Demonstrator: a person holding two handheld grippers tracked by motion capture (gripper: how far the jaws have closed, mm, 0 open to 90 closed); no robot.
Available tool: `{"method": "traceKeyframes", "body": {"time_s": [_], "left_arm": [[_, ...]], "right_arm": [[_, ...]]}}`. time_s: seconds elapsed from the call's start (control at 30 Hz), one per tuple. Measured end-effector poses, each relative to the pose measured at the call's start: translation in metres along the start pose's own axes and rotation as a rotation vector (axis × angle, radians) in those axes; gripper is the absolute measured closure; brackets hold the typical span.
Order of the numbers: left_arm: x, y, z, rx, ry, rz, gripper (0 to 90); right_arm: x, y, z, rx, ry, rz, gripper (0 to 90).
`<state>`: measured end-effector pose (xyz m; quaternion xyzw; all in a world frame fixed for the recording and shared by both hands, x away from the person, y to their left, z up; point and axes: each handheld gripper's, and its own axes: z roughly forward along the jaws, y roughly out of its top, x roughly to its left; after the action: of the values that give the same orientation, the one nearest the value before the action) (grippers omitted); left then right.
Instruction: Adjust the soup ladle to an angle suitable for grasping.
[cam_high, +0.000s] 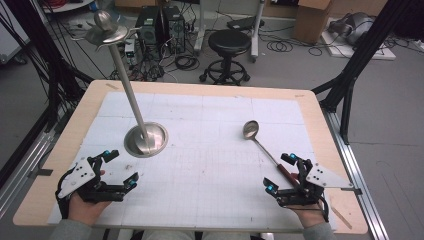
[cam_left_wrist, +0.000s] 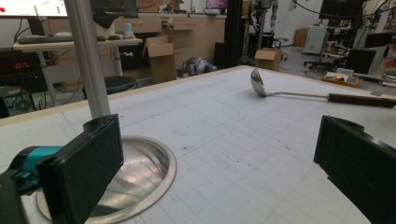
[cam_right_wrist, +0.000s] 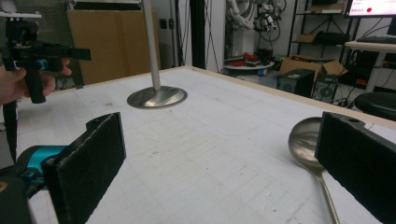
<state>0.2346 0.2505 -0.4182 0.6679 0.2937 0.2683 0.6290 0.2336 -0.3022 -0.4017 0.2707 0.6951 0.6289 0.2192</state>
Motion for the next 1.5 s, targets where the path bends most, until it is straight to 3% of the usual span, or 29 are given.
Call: {"method": "traceKeyframes", "body": {"time_s": [0.2, 0.23, 0.4, 0.47, 0.57, 0.6, 0.7, 0.73, 0.8, 0.83, 0.93, 0.97, 1.0, 1.03, 1.07, 1.17, 1.27, 1.5], "left_arm": [[0.000, -0.001, 0.000, 0.006, -0.002, -0.005, 1.8], [0.000, -0.001, 0.000, 0.005, 0.001, -0.002, 1.8], [-0.001, 0.001, -0.002, 0.010, 0.012, 0.004, 1.8], [0.000, 0.001, -0.003, 0.013, 0.021, 0.000, 1.8], [0.002, 0.000, -0.004, 0.012, 0.028, -0.008, 1.8], [0.002, 0.000, -0.004, 0.012, 0.028, -0.008, 1.8], [0.001, -0.001, -0.003, 0.024, 0.019, -0.006, 1.8], [0.001, -0.001, -0.003, 0.024, 0.019, -0.006, 1.8], [0.001, -0.001, -0.002, 0.030, 0.019, 0.003, 1.8], [0.001, -0.001, -0.003, 0.020, 0.028, 0.000, 1.8], [0.002, -0.001, -0.004, 0.013, 0.036, -0.002, 1.8], [0.002, -0.001, -0.004, 0.013, 0.036, -0.002, 1.8], [0.002, -0.001, -0.004, 0.017, 0.037, 0.001, 1.8], [0.002, -0.001, -0.003, 0.018, 0.037, 0.002, 1.8], [0.001, -0.001, -0.003, 0.020, 0.034, 0.006, 1.8], [0.000, -0.001, -0.002, 0.024, 0.031, 0.015, 1.8], [-0.001, -0.001, -0.001, 0.045, 0.047, 0.041, 1.8], [-0.003, -0.002, -0.001, 0.050, 0.028, 0.036, 1.8]], "right_arm": [[-0.002, 0.000, 0.001, 0.003, -0.005, -0.005, 0.6], [-0.003, -0.001, 0.001, 0.011, 0.000, 0.019, 0.6], [-0.004, 0.000, 0.000, 0.014, -0.002, 0.035, 0.7], [-0.006, 0.001, 0.001, 0.032, -0.009, 0.074, 12.1], [-0.008, 0.001, 0.002, 0.032, 0.001, 0.093, 19.0], [-0.009, 0.001, 0.002, 0.033, 0.002, 0.086, 21.1], [-0.010, 0.003, 0.000, 0.048, -0.011, 0.071, 39.6], [-0.010, 0.003, 0.000, 0.048, -0.011, 0.071, 39.6], [-0.012, 0.005, -0.001, 0.056, -0.020, 0.067, 51.4], [-0.013, 0.006, -0.002, 0.059, -0.029, 0.058, 62.8], [-0.013, 0.007, -0.002, 0.079, -0.030, 0.035, 74.0], [-0.013, 0.007, -0.002, 0.079, -0.030, 0.035, 74.0], [-0.014, 0.008, 0.000, 0.091, -0.023, 0.014, 81.5], [-0.014, 0.008, 0.000, 0.091, -0.023, 0.014, 81.5], [-0.015, 0.009, 0.002, 0.105, -0.017, -0.004, 88.1], [-0.017, 0.010, 0.004, 0.110, -0.013, -0.009, 89.0], [-0.028, 0.009, 0.010, 0.107, -0.074, -0.010, 89.3], [-0.037, 0.007, 0.016, 0.164, -0.056, -0.023, 89.3]]}}
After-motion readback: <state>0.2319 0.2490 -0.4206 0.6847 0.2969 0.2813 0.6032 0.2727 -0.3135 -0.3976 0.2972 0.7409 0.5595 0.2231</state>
